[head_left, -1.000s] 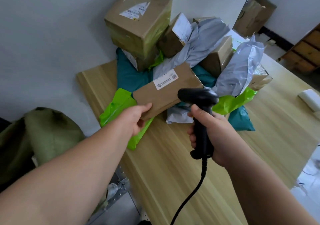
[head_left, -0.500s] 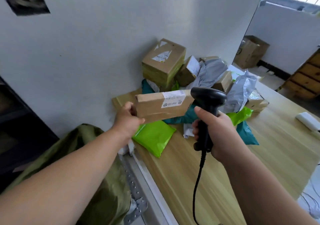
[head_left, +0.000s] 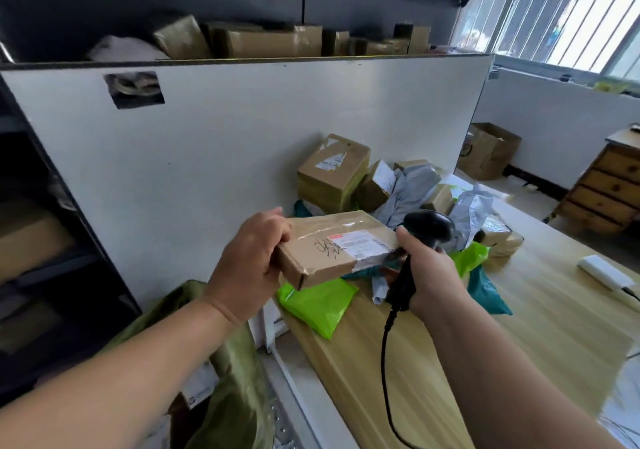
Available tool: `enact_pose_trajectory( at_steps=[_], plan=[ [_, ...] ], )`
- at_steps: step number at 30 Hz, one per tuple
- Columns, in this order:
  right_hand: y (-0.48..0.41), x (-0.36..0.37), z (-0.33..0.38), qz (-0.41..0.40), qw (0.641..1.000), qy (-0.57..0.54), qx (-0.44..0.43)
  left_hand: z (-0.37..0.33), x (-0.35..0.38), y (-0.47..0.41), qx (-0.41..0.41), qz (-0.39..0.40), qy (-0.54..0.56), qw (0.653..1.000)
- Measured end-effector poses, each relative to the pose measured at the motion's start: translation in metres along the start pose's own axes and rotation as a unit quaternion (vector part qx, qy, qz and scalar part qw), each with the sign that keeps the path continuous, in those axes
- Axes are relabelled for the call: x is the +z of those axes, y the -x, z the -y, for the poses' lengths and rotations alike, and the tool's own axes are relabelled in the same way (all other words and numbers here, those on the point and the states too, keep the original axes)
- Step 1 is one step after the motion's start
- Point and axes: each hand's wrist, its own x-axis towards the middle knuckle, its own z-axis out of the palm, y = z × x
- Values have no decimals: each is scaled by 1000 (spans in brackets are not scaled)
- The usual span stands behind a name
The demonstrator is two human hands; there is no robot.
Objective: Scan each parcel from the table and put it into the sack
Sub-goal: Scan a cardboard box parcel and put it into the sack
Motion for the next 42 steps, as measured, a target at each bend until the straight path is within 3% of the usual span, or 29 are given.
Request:
enact_pose_trajectory(
  at_steps=[4,5,7,8,9,10,11,12,13,16,21,24,27,30,42],
  plan=[
    [0,1,-1,-4,1000,-13,27,1,-7,3,-5,-3,-66,998],
    [-1,1,0,-15,1000,-14,23,2,-7,4,-46,-8,-89,995],
    [-4,0,1,-34,999,-19,11,-3,-7,1,-214,-18,-48,975],
    [-6,0,1,-43,999,-21,3,-7,-8,-2,-340,-41,34,939],
    [-7,-1,2,-50,998,-23,-4,-12,-11,-4,-464,-56,162,869],
    [-7,-1,2,-56,998,-25,-13,-16,-12,-9,-562,-35,295,771],
    [-8,-2,3,-59,998,-28,-21,-20,-13,-12,-623,0,395,675],
    [-8,-2,3,-59,997,-31,-28,-20,-14,-12,-643,55,444,621],
    [-8,-2,2,-58,997,-34,-32,-19,-13,-11,-640,101,463,604],
    [-8,-1,-1,-38,998,-26,-33,-27,-9,-11,-610,135,454,635],
    [-8,-4,-4,17,992,99,-72,-16,-8,-13,-588,32,375,716],
    [1,1,0,127,980,146,-54,3,-20,-7,-585,-23,326,742],
    [13,12,1,245,945,216,-15,25,-35,3,-582,-68,306,750],
    [27,27,-3,304,913,271,19,46,-51,16,-583,-94,292,752],
    [61,80,-24,374,864,335,47,78,-96,53,-600,-137,288,734]
  ],
)
